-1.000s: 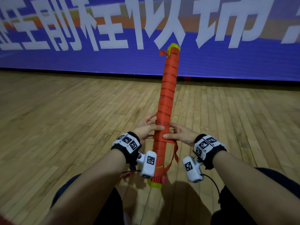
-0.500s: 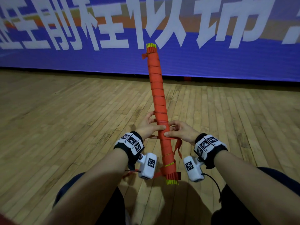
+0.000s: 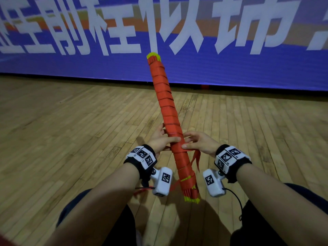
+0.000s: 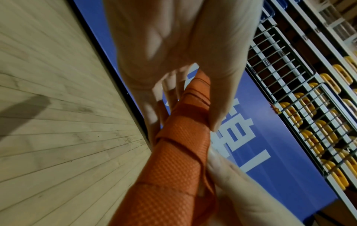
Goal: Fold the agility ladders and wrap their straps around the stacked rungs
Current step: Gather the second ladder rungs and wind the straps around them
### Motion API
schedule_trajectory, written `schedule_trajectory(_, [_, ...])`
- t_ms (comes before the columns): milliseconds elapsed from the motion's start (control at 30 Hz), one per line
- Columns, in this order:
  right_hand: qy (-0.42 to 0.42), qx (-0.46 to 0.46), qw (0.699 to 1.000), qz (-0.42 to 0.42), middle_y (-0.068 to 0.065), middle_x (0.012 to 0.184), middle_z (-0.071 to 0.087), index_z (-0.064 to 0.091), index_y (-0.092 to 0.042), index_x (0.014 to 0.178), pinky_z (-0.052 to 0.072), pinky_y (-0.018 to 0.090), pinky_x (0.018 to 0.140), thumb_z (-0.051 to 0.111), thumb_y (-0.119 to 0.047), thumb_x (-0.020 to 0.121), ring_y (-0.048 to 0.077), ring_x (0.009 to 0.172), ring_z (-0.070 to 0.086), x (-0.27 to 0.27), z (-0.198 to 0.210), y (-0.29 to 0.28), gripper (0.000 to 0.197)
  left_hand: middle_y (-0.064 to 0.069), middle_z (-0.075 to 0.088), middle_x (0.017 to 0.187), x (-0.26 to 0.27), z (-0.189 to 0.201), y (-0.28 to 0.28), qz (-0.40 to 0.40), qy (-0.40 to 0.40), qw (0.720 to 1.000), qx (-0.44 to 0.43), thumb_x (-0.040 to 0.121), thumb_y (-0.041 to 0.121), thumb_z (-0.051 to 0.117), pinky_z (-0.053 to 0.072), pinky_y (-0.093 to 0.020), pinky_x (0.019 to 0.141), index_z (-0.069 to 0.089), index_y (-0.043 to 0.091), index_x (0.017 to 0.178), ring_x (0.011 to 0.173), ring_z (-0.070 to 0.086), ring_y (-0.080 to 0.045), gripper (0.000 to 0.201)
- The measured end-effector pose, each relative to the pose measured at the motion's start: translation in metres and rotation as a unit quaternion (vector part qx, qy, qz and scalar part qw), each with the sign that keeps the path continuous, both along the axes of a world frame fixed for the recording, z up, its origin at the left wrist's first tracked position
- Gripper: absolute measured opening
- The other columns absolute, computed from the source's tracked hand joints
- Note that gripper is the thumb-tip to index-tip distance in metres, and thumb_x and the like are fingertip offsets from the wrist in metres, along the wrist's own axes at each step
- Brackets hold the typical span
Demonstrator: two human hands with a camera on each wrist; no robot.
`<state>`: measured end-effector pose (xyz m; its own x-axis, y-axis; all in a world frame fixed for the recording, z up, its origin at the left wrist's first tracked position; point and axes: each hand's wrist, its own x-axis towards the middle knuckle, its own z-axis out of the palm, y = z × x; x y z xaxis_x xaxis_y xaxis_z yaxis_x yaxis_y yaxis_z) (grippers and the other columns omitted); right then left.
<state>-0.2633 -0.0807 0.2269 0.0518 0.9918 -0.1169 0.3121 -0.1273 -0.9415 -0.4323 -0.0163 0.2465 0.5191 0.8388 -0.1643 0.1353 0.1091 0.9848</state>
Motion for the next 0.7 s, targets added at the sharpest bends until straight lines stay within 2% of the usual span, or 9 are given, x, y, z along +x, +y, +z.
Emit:
schedule_trajectory(67, [0.011,-0.007,1.0,0.014,0.014,0.098,0.065,0.057,-0.009,0.121,0.046,0.035,0.099,0.072,-0.012,0.08,0.023,0.098,0.061,0.001,0.004,-0.002,0.044,0.002,0.063,0.118,-0.001,0.002,-0.001,-0.011,-0.02,0.999,-0.026,0.079,0.003,0.073,0.054,-0.044,0.087,0.04,0.018,0.136,0.11,0.061,-0.02,0.068])
schedule_trajectory(133, [0.026,-0.021,0.999,0.028,0.01,0.094,0.064,0.052,-0.004,0.127,0.047,0.028,0.091,0.069,-0.008,0.083,0.019,0.091,0.061,0.001,0.005,-0.003,0.047,-0.003,0.064,0.119,-0.003,0.001,-0.002,-0.034,-0.027,0.998,-0.043,0.08,0.0,0.071,0.054,-0.044,0.087,0.041,0.016,0.136,0.112,0.061,-0.021,0.066])
schedule_trajectory(233, [0.036,-0.034,0.998,0.037,-0.006,0.076,0.064,0.051,-0.007,0.126,0.048,0.019,0.08,0.067,-0.005,0.084,0.006,0.077,0.062,0.003,0.005,-0.007,0.045,-0.008,0.062,0.124,-0.006,0.0,-0.003,-0.065,-0.024,0.996,-0.047,0.08,-0.001,0.071,0.056,-0.042,0.084,0.039,0.018,0.136,0.112,0.061,-0.023,0.068])
schedule_trajectory(267, [0.036,-0.034,0.998,0.035,-0.009,0.071,0.061,0.05,-0.008,0.126,0.047,0.02,0.079,0.068,-0.005,0.083,0.005,0.075,0.061,0.005,0.005,-0.007,0.046,-0.008,0.062,0.124,-0.006,0.001,-0.004,-0.07,-0.024,0.996,-0.046,0.08,-0.001,0.071,0.057,-0.039,0.08,0.039,0.019,0.136,0.11,0.062,-0.021,0.067])
schedule_trajectory(333, [0.031,-0.03,0.998,0.034,-0.006,0.075,0.058,0.05,-0.009,0.126,0.046,0.022,0.082,0.068,-0.006,0.083,0.008,0.078,0.059,0.006,0.004,-0.007,0.047,-0.007,0.062,0.123,-0.007,0.002,-0.005,-0.073,-0.028,0.996,-0.044,0.08,-0.001,0.071,0.059,-0.033,0.073,0.04,0.021,0.134,0.104,0.064,-0.017,0.067])
schedule_trajectory(467, [0.034,-0.015,0.999,0.008,0.002,0.087,0.056,0.049,-0.015,0.123,0.046,0.026,0.085,0.07,-0.011,0.082,0.012,0.085,0.056,0.005,0.001,-0.007,0.046,-0.009,0.059,0.123,-0.004,0.003,-0.006,-0.034,-0.04,0.998,-0.037,0.077,-0.002,0.074,0.059,-0.035,0.076,0.041,0.017,0.137,0.105,0.063,-0.021,0.071])
schedule_trajectory(567, [0.026,-0.001,1.0,-0.009,0.002,0.089,0.054,0.049,-0.019,0.118,0.046,0.032,0.087,0.072,-0.013,0.082,0.015,0.085,0.056,0.005,-0.001,-0.004,0.043,-0.01,0.059,0.117,0.001,0.003,-0.008,0.009,-0.054,0.998,-0.03,0.075,-0.006,0.073,0.059,-0.036,0.074,0.039,0.014,0.134,0.099,0.064,-0.023,0.071])
schedule_trajectory(633, [0.018,0.007,1.0,-0.02,0.002,0.089,0.054,0.05,-0.017,0.118,0.047,0.03,0.083,0.072,-0.013,0.081,0.015,0.085,0.056,0.002,-0.001,-0.002,0.043,-0.011,0.059,0.118,0.002,0.003,-0.008,0.017,-0.058,0.998,-0.027,0.076,-0.009,0.071,0.058,-0.036,0.072,0.037,0.014,0.132,0.094,0.064,-0.021,0.069])
schedule_trajectory(700, [0.015,0.014,1.0,-0.015,0.001,0.091,0.059,0.054,-0.017,0.112,0.049,0.024,0.078,0.072,-0.011,0.081,0.013,0.084,0.058,-0.001,0.001,-0.001,0.036,-0.012,0.06,0.119,0.003,0.003,-0.006,0.009,-0.054,0.998,-0.026,0.078,-0.011,0.068,0.056,-0.04,0.077,0.037,0.014,0.134,0.097,0.063,-0.023,0.069])
